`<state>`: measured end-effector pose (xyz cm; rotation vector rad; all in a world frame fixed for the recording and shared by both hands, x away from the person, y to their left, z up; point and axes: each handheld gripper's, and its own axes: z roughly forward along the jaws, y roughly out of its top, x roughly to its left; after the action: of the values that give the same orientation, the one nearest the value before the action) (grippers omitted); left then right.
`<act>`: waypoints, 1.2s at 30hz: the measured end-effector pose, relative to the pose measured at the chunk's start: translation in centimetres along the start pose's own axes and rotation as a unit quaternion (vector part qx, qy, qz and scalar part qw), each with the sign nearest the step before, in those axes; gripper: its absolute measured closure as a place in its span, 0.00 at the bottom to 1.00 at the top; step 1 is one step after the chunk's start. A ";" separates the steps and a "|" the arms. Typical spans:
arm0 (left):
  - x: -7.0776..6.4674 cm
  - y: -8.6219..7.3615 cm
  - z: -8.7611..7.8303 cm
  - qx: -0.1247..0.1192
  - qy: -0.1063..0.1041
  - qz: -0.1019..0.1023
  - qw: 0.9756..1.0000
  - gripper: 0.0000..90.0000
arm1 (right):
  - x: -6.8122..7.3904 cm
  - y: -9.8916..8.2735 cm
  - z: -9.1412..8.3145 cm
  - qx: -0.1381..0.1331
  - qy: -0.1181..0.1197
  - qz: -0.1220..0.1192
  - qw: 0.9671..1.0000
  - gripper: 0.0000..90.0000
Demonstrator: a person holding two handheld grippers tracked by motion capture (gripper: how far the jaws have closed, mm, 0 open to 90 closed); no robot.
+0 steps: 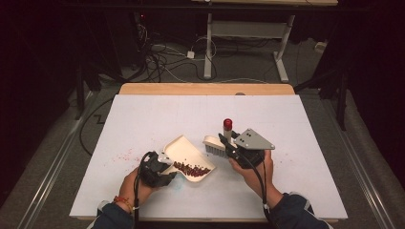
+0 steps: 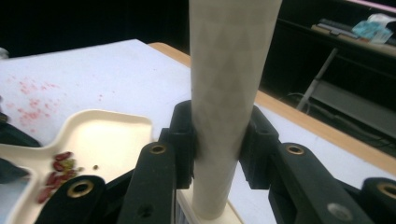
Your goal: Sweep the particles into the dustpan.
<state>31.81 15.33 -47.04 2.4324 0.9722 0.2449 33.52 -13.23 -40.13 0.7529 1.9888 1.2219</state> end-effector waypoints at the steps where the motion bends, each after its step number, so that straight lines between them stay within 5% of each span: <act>1: 0.0 -0.1 0.0 0.001 0.001 0.000 1.000 0.71 | 0.0 -0.1 0.0 0.001 0.002 0.001 1.000 0.78; 6: 0.0 -0.2 0.2 0.000 0.003 -0.005 1.000 0.71 | 0.2 0.1 -0.4 0.009 0.020 0.008 1.000 0.78; 13: 0.1 -0.2 0.3 -0.003 0.001 -0.006 1.000 0.71 | 1.4 0.8 -1.1 -0.003 0.075 0.023 0.997 0.78; 18: 0.4 -0.3 0.1 -0.009 -0.001 -0.008 1.000 0.71 | 0.8 1.4 -2.0 -0.021 0.073 0.028 0.997 0.78; 36: 3.7 -4.3 -2.0 -0.012 0.008 -0.048 0.999 0.71 | -3.5 -0.1 -3.4 -0.010 0.040 0.048 0.998 0.78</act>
<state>31.27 21.27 -47.57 2.3583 1.0841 0.2420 32.94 -17.71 -38.22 0.8094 2.0216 1.3441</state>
